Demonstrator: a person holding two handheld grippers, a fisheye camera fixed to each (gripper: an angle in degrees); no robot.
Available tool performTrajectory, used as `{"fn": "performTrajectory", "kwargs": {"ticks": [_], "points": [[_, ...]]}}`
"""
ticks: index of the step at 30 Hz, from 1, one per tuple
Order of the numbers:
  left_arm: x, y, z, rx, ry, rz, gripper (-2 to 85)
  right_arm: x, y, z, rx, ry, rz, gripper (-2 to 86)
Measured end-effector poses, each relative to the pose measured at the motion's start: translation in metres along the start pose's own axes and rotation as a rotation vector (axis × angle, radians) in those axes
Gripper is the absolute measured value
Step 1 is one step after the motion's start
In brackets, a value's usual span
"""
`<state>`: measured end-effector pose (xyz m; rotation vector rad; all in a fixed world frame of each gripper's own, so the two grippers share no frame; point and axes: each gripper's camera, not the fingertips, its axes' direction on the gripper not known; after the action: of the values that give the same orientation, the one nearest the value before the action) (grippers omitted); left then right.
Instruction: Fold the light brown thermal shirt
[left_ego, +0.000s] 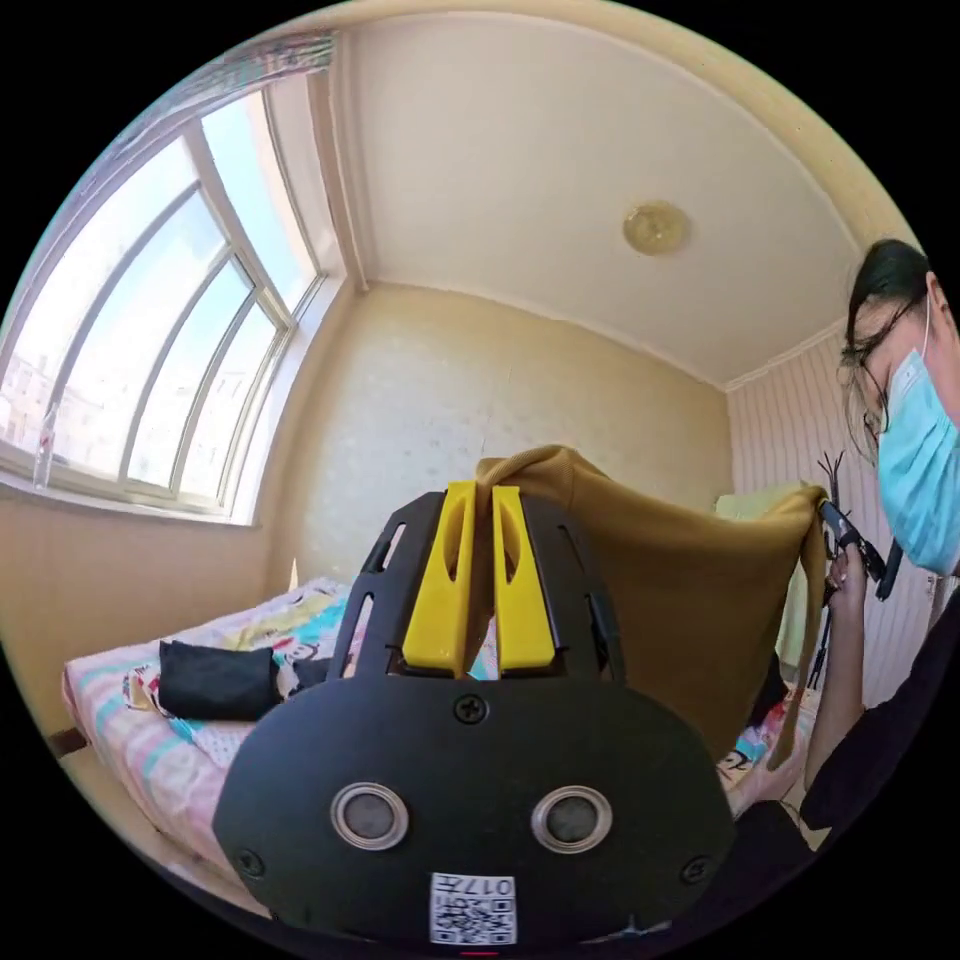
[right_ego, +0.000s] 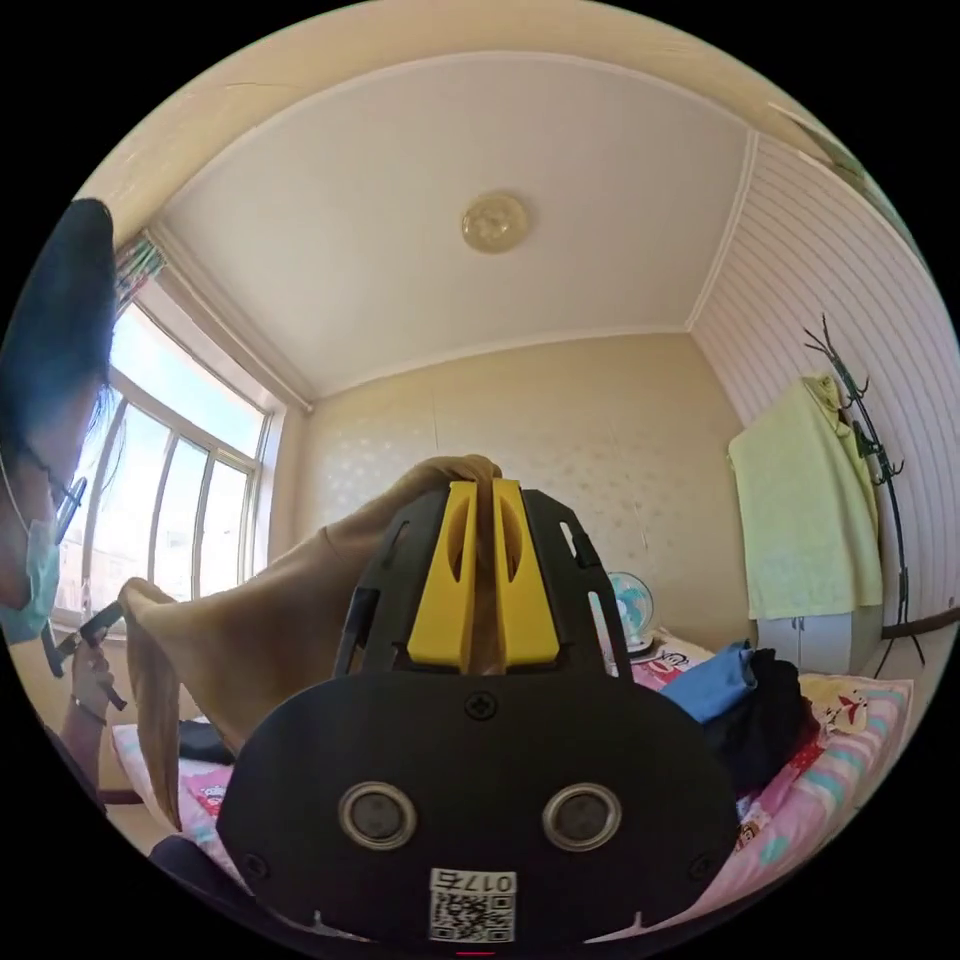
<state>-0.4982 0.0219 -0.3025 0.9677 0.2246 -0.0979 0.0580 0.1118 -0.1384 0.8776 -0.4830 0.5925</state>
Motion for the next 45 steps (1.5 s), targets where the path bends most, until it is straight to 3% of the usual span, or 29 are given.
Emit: {"fn": "performTrajectory", "kwargs": {"ticks": [5,8,11,13,14,15,20,24,26,29,31,34,37,39,42,45], "points": [[0.018,-0.030,0.062,0.000,-0.009,0.017,2.4,0.033,-0.020,0.098,-0.215,-0.158,0.063,3.6],[0.016,-0.005,0.148,-0.136,-0.060,0.045,3.1,0.045,0.012,0.214,-0.488,-0.139,0.097,3.9],[0.005,0.071,0.241,-0.233,-0.175,0.142,4.4,0.052,0.103,0.334,-0.722,0.027,0.044,4.5],[-0.007,0.131,0.290,-0.389,-0.257,0.207,4.9,0.064,0.189,0.396,-0.978,0.172,-0.038,5.7],[-0.016,0.166,0.318,-0.592,-0.290,0.241,5.1,0.067,0.207,0.401,-1.032,0.186,-0.041,6.2],[-0.024,0.197,0.332,-0.753,-0.307,0.240,5.3,0.071,0.238,0.399,-1.088,0.146,-0.044,7.3],[-0.031,0.289,0.262,-0.842,-0.104,0.343,5.4,0.061,0.330,0.328,-1.227,-0.088,-0.148,9.0],[-0.038,0.369,0.192,-1.158,0.112,0.183,9.0,0.069,0.388,0.252,-1.362,-0.258,-0.018,9.8],[-0.039,0.397,0.171,-1.223,0.140,0.073,9.9,0.072,0.405,0.233,-1.421,-0.268,0.069,10.3],[-0.037,0.439,0.167,-1.325,0.137,-0.099,11.2,0.082,0.396,0.205,-1.320,-0.242,0.257,10.5],[-0.038,0.452,0.168,-1.298,0.070,-0.184,11.3,0.086,0.393,0.198,-1.299,-0.309,0.371,8.6],[-0.038,0.454,0.176,-1.285,0.034,-0.273,7.9,0.095,0.384,0.209,-1.369,-0.379,0.373,5.0],[-0.033,0.430,0.182,-1.332,0.120,-0.185,1.6,0.129,0.322,0.201,-1.301,-0.402,0.379,4.0],[-0.035,0.390,0.168,-1.378,0.089,0.022,0.4,0.153,0.278,0.188,-1.289,-0.418,0.364,3.8],[-0.044,0.342,0.137,-1.541,-0.005,0.205,0.1,0.171,0.232,0.167,-1.405,-0.481,0.283,3.6],[-0.055,0.320,0.097,-1.591,-0.029,0.260,0.5,0.167,0.229,0.151,-1.600,-0.526,0.141,3.8]]}}
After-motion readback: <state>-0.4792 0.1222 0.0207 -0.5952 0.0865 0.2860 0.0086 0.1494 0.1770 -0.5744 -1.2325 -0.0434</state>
